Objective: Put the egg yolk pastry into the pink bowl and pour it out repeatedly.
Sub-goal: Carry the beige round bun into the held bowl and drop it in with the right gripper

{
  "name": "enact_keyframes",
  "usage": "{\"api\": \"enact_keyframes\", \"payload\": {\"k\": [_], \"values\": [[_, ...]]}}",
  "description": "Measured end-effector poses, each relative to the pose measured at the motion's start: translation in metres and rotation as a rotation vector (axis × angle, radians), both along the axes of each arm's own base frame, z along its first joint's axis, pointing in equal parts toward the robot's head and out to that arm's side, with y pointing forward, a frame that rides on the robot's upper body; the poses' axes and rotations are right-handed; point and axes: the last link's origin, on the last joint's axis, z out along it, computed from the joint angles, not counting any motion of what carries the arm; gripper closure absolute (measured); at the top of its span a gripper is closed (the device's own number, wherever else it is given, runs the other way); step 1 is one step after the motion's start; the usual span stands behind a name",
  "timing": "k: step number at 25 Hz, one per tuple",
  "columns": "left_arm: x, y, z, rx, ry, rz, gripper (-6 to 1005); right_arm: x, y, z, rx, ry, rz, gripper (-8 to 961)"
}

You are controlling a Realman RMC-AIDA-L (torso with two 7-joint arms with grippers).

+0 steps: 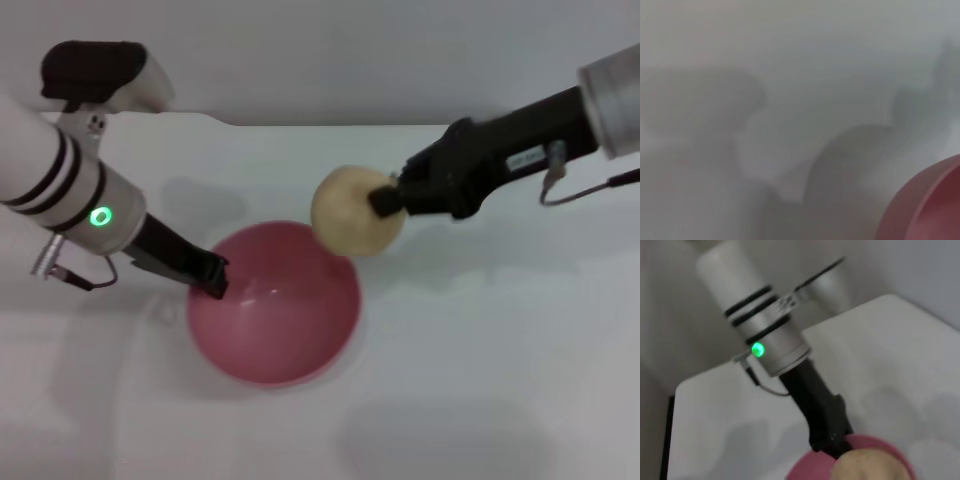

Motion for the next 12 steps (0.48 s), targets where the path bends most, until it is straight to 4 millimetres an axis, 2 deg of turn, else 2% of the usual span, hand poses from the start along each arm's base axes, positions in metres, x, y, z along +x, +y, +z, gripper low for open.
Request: {"api": "enact_keyframes", "payload": {"k": [6,10,12], "values": [[0.016,0.003,-0.007,-0.004,-0.053,-0.038,1001,-0.004,-0.002,-0.028,-0.032,-0.086,0.053,891],[0.02,0.005,-0.008,0.004,-0.062,-0.048,1001,-0.006,0.001,-0.04,0.004,-0.123,0.079,893],[0.021,0.007,-0.008,0.012,-0.068,-0.054,1001,-0.006,0.004,-0.04,0.026,-0.12,0.079,841]]}}
